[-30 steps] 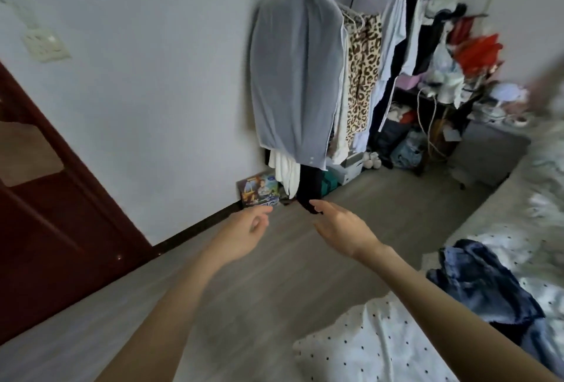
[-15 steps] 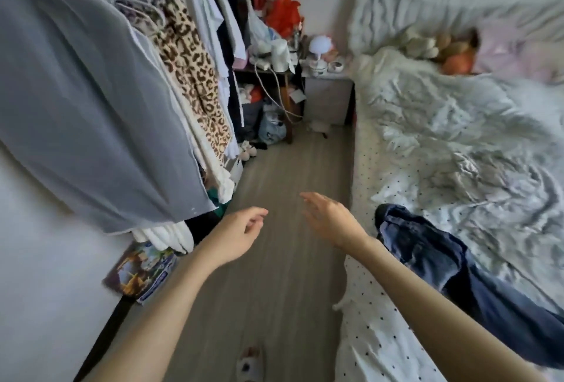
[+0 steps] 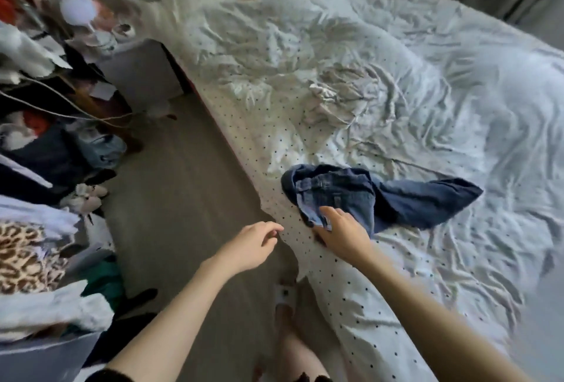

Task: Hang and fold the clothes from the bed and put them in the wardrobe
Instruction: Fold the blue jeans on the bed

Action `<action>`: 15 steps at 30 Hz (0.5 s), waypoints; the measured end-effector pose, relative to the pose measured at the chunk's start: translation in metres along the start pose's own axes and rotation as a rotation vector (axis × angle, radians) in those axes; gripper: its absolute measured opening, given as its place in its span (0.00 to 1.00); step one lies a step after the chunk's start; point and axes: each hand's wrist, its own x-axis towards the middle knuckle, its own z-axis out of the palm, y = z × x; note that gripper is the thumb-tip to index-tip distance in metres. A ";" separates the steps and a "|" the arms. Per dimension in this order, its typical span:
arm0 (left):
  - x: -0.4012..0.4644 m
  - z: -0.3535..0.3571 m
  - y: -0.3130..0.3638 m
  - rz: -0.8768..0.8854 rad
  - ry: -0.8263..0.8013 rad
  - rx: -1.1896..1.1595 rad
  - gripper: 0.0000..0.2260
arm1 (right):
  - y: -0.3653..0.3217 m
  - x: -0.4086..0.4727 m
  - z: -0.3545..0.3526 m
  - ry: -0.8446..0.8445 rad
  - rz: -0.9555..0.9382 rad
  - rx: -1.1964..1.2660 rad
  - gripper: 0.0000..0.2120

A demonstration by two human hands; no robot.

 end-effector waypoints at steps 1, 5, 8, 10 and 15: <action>0.019 0.002 -0.002 0.004 -0.062 0.020 0.15 | 0.010 0.010 0.007 0.006 0.057 -0.012 0.25; 0.062 -0.001 -0.010 -0.018 -0.204 0.082 0.16 | 0.026 0.035 0.031 0.005 0.151 -0.107 0.33; 0.097 -0.015 -0.012 -0.010 -0.269 0.125 0.16 | 0.028 0.056 0.044 -0.047 0.130 -0.168 0.38; 0.122 -0.025 -0.012 0.006 -0.291 0.158 0.16 | 0.029 0.070 0.051 -0.106 0.116 -0.205 0.38; 0.166 -0.037 -0.017 0.059 -0.375 0.231 0.17 | 0.026 0.085 0.060 -0.112 0.133 -0.187 0.15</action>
